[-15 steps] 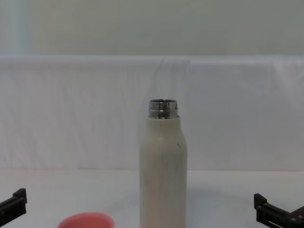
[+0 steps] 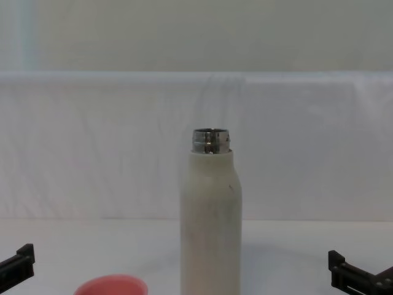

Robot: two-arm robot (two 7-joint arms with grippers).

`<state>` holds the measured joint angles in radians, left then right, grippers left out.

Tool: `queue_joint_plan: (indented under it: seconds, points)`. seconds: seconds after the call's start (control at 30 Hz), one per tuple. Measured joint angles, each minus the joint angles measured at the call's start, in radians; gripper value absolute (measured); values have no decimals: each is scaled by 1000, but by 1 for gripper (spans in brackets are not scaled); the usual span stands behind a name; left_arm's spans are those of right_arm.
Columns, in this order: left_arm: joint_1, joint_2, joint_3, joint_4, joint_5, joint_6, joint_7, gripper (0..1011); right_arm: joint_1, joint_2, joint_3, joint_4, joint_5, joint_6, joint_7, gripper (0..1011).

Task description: Grasp the thermos with one hand and pour water into the cup lid.

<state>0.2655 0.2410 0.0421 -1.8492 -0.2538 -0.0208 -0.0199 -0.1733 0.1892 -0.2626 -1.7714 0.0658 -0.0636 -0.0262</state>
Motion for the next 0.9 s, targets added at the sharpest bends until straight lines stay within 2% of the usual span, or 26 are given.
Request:
queue_joint_plan:
  seconds: [0.9]
  points:
    - [0, 0, 0, 0, 0, 0, 0, 1001, 0, -1, 1, 0, 0, 1, 3, 1001]
